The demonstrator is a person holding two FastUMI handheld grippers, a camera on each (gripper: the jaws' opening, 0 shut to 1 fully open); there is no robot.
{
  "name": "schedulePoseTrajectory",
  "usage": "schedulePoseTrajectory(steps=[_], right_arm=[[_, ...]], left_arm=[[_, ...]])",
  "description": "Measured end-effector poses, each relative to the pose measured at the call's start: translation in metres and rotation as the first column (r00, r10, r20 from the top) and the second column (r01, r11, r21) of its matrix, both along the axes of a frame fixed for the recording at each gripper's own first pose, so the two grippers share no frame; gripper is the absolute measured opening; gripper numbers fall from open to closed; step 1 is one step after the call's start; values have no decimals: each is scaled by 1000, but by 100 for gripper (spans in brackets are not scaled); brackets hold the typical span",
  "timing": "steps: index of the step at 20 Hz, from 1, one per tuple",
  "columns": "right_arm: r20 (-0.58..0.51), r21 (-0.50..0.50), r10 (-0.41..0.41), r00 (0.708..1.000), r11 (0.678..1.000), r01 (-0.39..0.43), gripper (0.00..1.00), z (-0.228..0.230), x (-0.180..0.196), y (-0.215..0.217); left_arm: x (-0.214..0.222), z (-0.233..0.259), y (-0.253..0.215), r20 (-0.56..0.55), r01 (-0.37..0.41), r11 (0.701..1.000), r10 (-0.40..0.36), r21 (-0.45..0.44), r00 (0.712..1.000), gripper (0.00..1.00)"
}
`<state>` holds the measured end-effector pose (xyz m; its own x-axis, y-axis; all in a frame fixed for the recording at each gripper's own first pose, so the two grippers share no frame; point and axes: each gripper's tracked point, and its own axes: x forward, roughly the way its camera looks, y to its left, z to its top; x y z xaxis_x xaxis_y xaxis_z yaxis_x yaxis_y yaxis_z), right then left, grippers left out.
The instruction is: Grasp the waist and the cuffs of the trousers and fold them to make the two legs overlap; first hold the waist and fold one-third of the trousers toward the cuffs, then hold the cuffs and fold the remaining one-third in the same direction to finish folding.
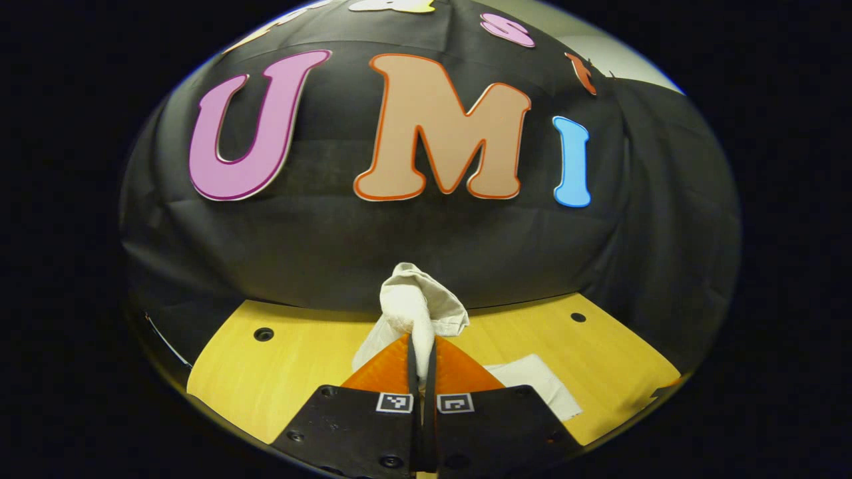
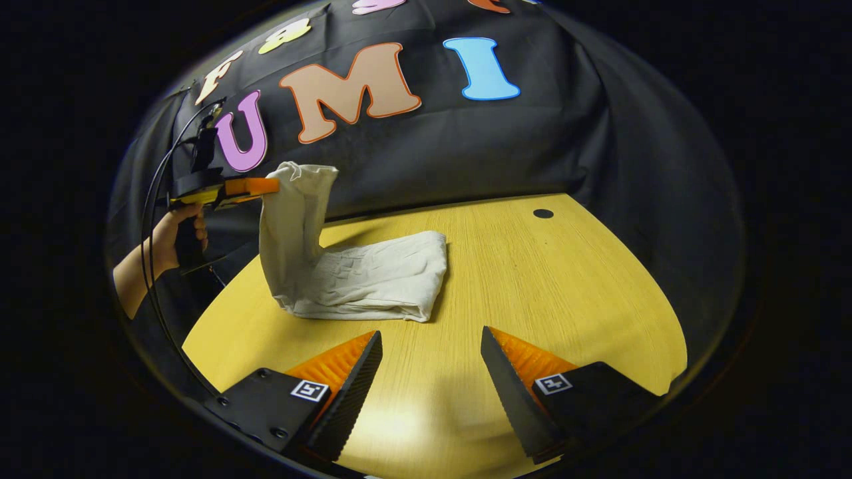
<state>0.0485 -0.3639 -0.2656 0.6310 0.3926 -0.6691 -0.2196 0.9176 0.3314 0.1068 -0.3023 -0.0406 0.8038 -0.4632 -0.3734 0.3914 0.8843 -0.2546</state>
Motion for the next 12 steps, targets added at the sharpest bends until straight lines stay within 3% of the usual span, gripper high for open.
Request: schedulePoseTrajectory(steps=[12], right_arm=[[-1,0,40,999,999,-40,97,-5,-1,-42]], left_arm=[[-48,-35,-140,-48,168,986,-169,-12,984,0]])
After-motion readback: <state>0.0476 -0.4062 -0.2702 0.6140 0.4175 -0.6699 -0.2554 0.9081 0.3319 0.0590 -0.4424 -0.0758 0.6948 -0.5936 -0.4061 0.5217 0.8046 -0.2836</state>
